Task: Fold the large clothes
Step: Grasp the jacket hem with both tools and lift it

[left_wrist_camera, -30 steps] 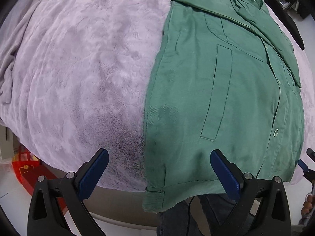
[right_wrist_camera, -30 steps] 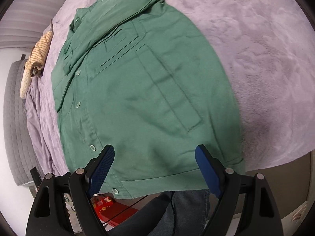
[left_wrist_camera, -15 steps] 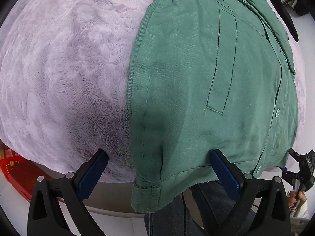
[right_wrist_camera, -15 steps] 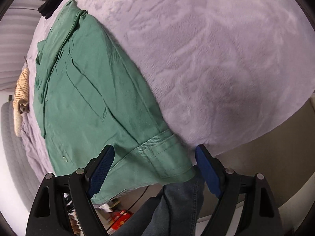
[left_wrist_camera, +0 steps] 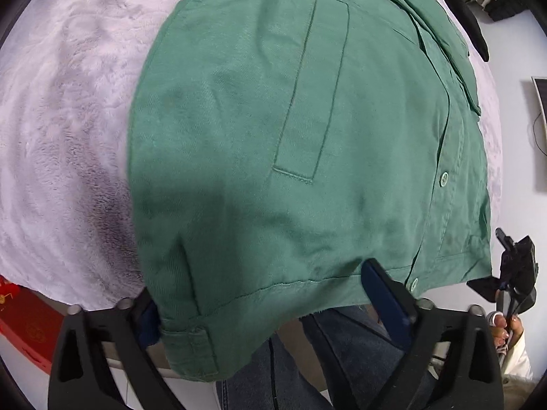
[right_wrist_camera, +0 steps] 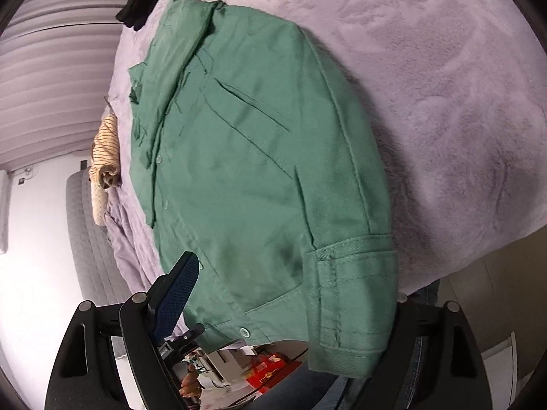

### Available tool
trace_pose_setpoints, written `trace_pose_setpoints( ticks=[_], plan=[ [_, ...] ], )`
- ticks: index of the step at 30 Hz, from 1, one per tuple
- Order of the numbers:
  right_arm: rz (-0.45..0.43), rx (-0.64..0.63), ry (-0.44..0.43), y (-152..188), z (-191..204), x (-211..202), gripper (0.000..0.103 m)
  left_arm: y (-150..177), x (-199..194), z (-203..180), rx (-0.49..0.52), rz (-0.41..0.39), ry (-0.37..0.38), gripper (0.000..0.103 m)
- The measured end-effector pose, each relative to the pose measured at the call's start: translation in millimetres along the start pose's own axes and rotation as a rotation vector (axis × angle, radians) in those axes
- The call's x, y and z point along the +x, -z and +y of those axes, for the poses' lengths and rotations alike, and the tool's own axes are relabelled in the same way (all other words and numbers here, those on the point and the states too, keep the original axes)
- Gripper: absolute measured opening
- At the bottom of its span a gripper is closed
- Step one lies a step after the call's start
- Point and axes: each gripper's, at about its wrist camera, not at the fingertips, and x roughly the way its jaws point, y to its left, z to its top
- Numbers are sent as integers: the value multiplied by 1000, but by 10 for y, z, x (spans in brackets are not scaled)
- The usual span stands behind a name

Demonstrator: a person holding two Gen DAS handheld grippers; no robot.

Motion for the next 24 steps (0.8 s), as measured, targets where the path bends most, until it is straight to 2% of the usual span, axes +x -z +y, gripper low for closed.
trace_pose_setpoints(
  ticks=[2,3,4,5,6,7,8,11,13,15,20,24],
  plan=[
    [2,29,15,13,-92,54,87,9,-4,8,6,-3,-32,74],
    [-2,43,19,23,-131,60,87,25,-34,33,5,-14,-16,60],
    [-7,59,17,27,-170,71,83,35,-64,63,2,-22,4,49],
    [-11,78,8,33,-203,71,77,39,-90,80,-1,-25,38,27],
    [-13,93,6,35,-217,77,52,37,-124,106,-9,-29,85,14],
    [-14,96,21,35,-209,83,20,33,-165,128,-16,-30,105,14],
    [-16,91,28,35,-203,72,10,31,-219,134,-24,-33,133,14],
    [-36,85,-89,48,-118,-31,9,15,-547,160,-66,-96,294,13],
    [-40,74,-202,23,7,-133,9,-49,-772,123,-77,-147,361,13],
    [-37,43,-262,-61,187,-206,9,-165,-982,67,-94,-201,408,13],
    [-42,-53,-348,-455,781,-320,9,-668,-1454,-118,-119,-337,477,13],
    [-46,-136,-402,-867,1339,-384,9,-1223,-1790,-396,-115,-454,480,13]
  ],
)
